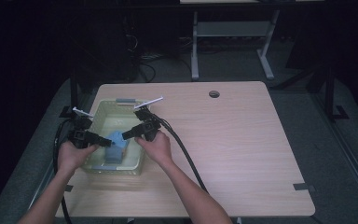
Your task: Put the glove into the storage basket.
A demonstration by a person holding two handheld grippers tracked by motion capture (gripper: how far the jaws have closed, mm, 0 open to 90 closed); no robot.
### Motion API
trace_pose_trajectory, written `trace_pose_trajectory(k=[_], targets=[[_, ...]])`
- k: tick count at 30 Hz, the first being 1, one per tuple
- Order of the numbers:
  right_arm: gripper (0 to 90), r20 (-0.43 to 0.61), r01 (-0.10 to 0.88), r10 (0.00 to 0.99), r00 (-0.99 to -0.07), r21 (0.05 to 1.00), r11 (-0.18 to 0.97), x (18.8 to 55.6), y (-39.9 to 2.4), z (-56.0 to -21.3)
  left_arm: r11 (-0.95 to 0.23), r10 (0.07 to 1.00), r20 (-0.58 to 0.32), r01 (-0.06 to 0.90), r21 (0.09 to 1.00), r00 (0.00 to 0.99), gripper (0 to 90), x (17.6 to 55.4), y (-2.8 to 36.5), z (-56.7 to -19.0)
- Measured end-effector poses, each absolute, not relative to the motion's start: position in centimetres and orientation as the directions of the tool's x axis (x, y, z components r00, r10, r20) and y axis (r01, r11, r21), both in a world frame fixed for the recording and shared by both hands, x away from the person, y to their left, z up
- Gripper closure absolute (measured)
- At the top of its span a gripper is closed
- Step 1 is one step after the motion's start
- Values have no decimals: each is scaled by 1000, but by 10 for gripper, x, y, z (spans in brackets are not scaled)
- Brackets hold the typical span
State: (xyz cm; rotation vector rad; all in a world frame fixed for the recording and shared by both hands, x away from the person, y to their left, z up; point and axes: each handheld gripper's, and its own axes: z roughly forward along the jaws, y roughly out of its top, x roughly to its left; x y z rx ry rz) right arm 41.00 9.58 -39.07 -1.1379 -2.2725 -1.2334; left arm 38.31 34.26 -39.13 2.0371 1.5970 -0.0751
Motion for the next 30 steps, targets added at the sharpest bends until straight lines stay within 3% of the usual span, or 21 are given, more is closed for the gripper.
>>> trace_pose_trajectory(k=[3, 7, 10, 19, 30], targets=[[702, 594, 769, 499, -631, 561, 305, 409, 93, -388, -196, 890, -328, 916, 351, 316, 737, 385, 335, -396], [702, 598, 770, 497, -629, 566, 293, 409, 89, -386, -228, 907, -288, 933, 278, 308, 735, 389, 324, -412], [701, 593, 762, 491, -638, 577, 294, 409, 85, -385, -227, 906, -293, 935, 271, 305, 721, 391, 324, -414], [682, 606, 765, 485, -630, 590, 257, 407, 73, -379, -188, 885, -343, 917, 353, 314, 622, 383, 332, -399], [599, 618, 767, 476, -626, 598, 232, 409, 47, -372, -100, 822, -469, 893, 439, 323, 503, 379, 335, -388]])
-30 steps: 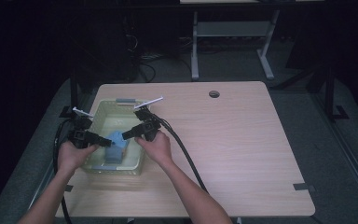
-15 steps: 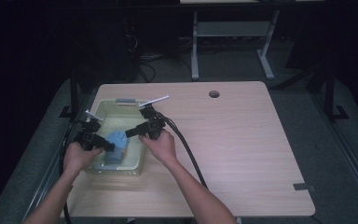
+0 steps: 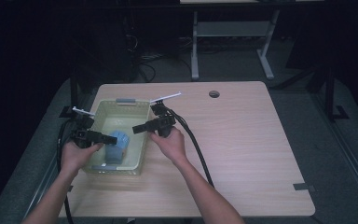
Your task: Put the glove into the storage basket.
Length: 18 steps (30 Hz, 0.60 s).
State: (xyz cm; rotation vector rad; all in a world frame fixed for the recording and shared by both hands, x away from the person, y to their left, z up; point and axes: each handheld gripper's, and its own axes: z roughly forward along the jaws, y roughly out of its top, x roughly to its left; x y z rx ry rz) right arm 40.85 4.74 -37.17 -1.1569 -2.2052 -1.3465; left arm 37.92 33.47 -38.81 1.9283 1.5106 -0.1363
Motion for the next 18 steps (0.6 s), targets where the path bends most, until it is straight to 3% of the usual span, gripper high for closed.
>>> trace_pose_trajectory(k=[18], targets=[[463, 645, 775, 464, -607, 609, 169, 411, 1, -365, -71, 791, -498, 863, 501, 354, 385, 380, 315, -381]])
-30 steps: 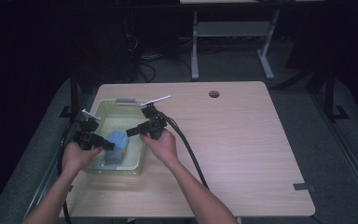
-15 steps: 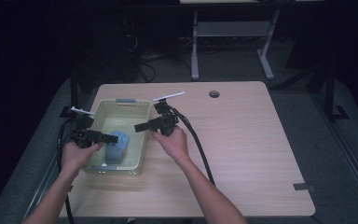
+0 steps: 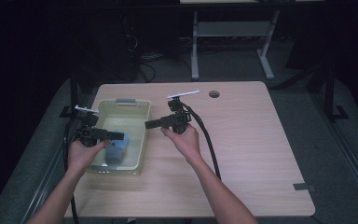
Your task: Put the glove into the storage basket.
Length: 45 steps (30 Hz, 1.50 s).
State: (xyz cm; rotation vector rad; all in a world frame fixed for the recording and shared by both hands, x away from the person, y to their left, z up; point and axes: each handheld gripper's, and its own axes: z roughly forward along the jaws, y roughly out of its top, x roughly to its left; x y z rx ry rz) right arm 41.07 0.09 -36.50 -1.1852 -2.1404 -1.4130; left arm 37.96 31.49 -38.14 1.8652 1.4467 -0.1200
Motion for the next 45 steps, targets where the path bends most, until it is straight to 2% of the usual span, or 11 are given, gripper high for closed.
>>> trace_pose_trajectory(k=[4, 24, 45], targets=[[428, 641, 772, 467, -609, 615, 162, 411, -8, -365, -75, 782, -496, 847, 526, 377, 360, 378, 309, -377], [383, 645, 769, 465, -607, 625, 137, 407, -37, -360, -47, 751, -528, 830, 555, 396, 324, 376, 292, -365], [360, 651, 775, 493, -578, 627, 80, 401, -81, -365, -104, 696, -519, 786, 610, 495, 310, 374, 250, -351]])
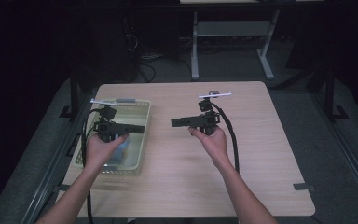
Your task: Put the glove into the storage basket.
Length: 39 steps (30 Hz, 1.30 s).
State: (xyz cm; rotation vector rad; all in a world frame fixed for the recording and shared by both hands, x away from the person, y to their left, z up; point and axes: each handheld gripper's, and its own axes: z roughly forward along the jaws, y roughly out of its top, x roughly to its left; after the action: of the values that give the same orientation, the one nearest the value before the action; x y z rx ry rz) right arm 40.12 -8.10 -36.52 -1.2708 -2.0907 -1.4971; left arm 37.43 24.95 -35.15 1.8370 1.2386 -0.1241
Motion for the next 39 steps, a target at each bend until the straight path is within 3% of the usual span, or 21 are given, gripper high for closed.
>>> trace_pose_trajectory(k=[39], targets=[[312, 650, 792, 578, -494, 611, -9, 383, -161, -376, -199, 587, -533, 747, 635, 609, 221, 357, 174, -357]])
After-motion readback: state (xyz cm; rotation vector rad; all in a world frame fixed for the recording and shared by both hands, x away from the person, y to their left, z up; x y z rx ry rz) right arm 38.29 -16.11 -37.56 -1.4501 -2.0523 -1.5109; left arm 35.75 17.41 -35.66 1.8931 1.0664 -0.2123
